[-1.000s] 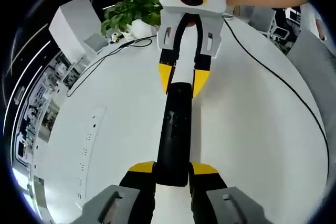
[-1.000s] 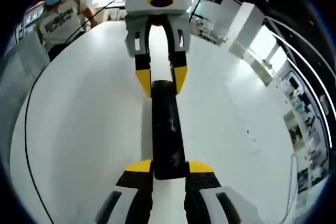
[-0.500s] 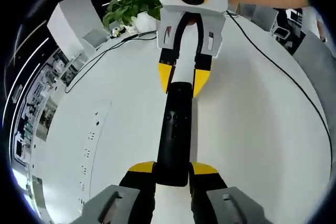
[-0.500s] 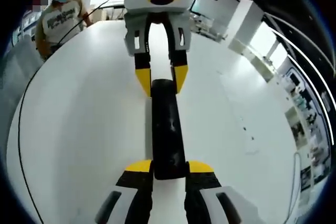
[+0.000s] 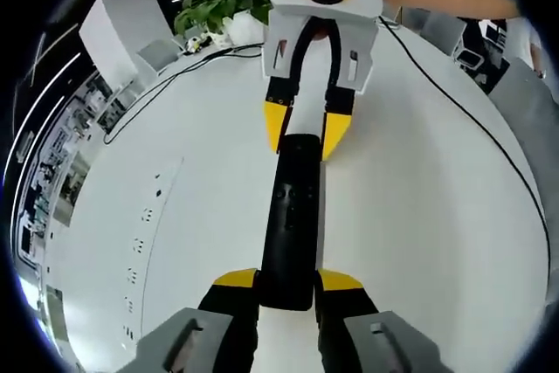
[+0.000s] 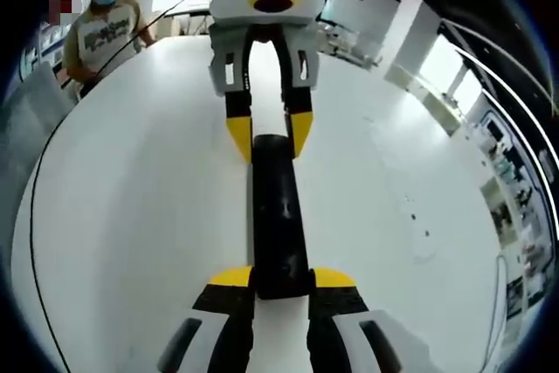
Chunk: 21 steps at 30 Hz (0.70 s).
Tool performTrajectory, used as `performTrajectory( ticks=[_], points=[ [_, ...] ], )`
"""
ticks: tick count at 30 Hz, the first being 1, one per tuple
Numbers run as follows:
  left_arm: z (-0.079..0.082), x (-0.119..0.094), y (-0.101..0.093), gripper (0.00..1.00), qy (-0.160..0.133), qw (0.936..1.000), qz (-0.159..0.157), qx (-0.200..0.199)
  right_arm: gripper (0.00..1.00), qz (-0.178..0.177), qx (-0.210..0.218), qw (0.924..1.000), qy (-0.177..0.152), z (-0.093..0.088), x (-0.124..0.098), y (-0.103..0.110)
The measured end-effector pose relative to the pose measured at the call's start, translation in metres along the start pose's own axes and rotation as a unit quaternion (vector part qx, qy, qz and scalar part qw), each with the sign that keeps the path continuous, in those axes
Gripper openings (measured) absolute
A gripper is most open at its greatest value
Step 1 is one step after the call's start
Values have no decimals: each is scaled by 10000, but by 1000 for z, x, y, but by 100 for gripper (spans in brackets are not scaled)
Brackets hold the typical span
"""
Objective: Press the specified remote control buttons in sequence, fully releasing each button before pressing the next.
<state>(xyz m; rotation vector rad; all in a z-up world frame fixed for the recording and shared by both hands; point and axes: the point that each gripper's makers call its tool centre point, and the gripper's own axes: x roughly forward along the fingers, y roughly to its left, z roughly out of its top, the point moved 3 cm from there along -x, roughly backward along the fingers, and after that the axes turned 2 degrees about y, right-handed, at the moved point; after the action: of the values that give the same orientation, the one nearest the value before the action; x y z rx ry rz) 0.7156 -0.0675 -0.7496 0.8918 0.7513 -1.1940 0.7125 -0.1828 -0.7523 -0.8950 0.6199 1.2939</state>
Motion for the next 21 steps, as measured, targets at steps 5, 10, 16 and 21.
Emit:
performTrajectory(
  ticks=[5, 10, 16, 21],
  points=[
    [-1, 2, 2, 24, 35, 10000, -34, -58, 20, 38, 21, 10000, -30, 0, 1, -1],
    [-2, 3, 3, 24, 44, 9998, -96, -145, 20, 120, 100, 9999, -55, 0, 4, -3],
    [0, 1, -4, 24, 23, 9997, -136, -199, 21, 145, 97, 9998, -77, -2, 5, -7],
    [0, 0, -4, 24, 24, 9996, -172, -237, 21, 206, 147, 9996, -104, -4, 7, -10]
  ],
)
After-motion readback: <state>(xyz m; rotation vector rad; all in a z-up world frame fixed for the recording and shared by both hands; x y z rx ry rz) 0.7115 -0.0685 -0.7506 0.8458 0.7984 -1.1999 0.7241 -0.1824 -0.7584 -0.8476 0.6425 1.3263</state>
